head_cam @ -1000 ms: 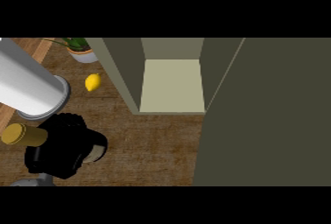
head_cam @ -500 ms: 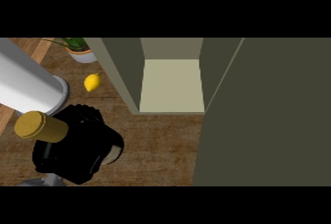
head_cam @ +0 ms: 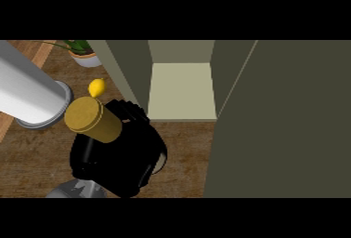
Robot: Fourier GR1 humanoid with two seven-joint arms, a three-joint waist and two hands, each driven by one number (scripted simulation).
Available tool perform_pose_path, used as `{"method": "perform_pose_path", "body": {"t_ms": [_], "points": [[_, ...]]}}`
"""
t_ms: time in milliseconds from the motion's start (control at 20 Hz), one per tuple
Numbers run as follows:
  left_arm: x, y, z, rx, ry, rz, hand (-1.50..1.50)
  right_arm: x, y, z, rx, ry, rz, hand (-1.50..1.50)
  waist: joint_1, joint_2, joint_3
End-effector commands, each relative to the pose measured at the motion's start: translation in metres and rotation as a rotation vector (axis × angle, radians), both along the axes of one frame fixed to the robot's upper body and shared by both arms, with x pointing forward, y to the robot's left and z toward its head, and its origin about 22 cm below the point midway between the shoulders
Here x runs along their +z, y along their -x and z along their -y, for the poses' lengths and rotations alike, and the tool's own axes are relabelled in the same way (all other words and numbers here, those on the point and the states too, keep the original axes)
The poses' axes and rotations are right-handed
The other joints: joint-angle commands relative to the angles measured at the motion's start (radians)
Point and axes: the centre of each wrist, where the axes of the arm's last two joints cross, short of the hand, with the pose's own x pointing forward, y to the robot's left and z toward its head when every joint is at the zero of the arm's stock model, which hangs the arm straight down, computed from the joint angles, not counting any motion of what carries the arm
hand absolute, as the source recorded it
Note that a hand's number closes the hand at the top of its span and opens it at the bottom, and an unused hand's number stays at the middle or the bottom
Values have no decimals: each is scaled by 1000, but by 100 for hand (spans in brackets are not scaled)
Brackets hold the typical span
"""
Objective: Pick up the wine, place it into the cabinet and close the cabinet
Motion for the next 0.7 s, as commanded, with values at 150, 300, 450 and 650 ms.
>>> {"method": "perform_pose_path", "body": {"t_ms": [150, 300, 450, 650], "points": [[35, -16, 55, -6, 19, -5, 150, -3, 10, 8, 34, -54, 28, -150, -5, 1, 0], [37, -21, 71, 13, -3, -10, 150, 6, 21, 9, 35, -21, 20, -150, -5, 1, 0], [36, -30, 67, 34, -5, -12, 150, 12, 29, 10, 59, -36, 27, -150, -6, 1, 0], [48, -31, 85, 69, -7, -9, 150, 12, 31, 5, 50, -4, 25, -150, -5, 0, 0]]}}
